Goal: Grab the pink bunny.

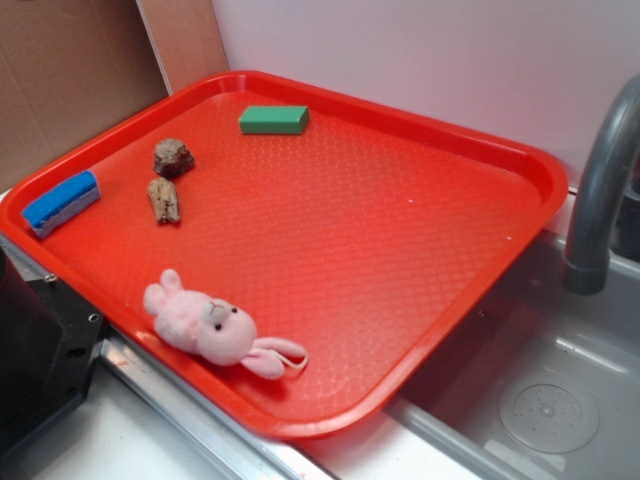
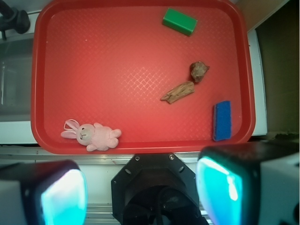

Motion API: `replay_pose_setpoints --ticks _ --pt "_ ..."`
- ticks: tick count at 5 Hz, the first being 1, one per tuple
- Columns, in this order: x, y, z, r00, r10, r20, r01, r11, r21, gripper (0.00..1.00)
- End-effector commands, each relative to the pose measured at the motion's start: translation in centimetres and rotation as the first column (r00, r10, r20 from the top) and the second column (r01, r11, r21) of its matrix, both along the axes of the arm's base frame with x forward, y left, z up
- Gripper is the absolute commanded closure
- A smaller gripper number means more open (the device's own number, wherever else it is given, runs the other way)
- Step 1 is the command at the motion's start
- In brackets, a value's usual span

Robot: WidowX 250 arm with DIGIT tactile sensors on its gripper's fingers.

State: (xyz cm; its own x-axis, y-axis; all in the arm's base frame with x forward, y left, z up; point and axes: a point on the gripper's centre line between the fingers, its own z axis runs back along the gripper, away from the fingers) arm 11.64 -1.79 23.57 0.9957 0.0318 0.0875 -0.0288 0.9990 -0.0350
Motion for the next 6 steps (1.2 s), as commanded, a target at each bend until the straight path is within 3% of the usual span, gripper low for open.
replay_pose_setpoints --ticks 1,2,3,6 --pt "0.0 0.0 0.0 1.000 0.000 0.000 0.000 1.000 0.000 0.00" --pt "-3.6 -3.8 -4.6 0.969 -0.247 0.016 0.247 0.962 -0.118 0.00" --pt "-4.1 -6.0 -8.2 0.876 -0.478 0.064 0.482 0.864 -0.147 0.00" --pt "-4.1 -6.0 -8.2 0.876 -0.478 0.064 0.482 0.864 -0.147 0.00"
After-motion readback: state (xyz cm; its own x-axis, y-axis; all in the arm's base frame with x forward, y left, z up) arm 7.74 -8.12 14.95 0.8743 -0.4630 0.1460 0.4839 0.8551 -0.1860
